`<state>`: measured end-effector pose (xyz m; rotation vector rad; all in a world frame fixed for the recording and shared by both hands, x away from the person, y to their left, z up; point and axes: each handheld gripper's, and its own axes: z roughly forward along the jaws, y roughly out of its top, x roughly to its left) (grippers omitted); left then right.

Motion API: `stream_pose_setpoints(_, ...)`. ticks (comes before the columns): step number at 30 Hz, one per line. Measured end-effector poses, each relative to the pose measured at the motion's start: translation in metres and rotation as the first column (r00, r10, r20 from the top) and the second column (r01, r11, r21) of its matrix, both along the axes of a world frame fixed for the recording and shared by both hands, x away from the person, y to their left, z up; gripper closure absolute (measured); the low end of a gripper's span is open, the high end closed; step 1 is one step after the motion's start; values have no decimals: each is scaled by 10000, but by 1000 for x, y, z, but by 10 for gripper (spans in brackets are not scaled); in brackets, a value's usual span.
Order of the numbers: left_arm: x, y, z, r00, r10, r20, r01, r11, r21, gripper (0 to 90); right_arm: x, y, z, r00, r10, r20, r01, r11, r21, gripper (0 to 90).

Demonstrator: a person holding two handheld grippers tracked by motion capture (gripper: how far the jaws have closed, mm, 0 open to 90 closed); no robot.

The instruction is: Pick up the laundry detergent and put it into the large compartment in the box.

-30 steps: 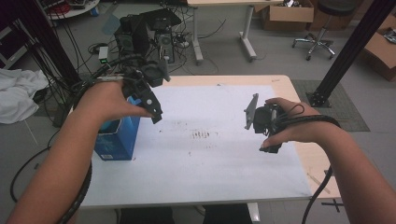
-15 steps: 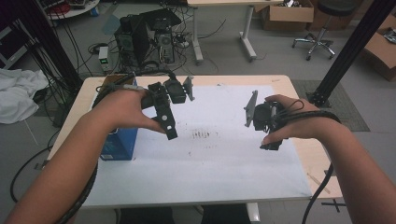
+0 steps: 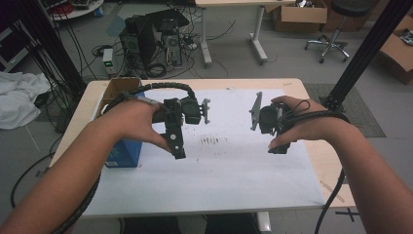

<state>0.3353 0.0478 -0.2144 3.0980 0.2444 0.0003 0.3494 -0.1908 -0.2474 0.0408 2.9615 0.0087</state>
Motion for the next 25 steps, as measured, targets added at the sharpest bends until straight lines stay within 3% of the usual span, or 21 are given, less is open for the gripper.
stream_pose_setpoints(25, 1, 0, 0, 9996, -250, 117, 253, 9995, -182, 1, 3, 1, -3, 10000, -21, -78, 21, 10000, 21, 160)
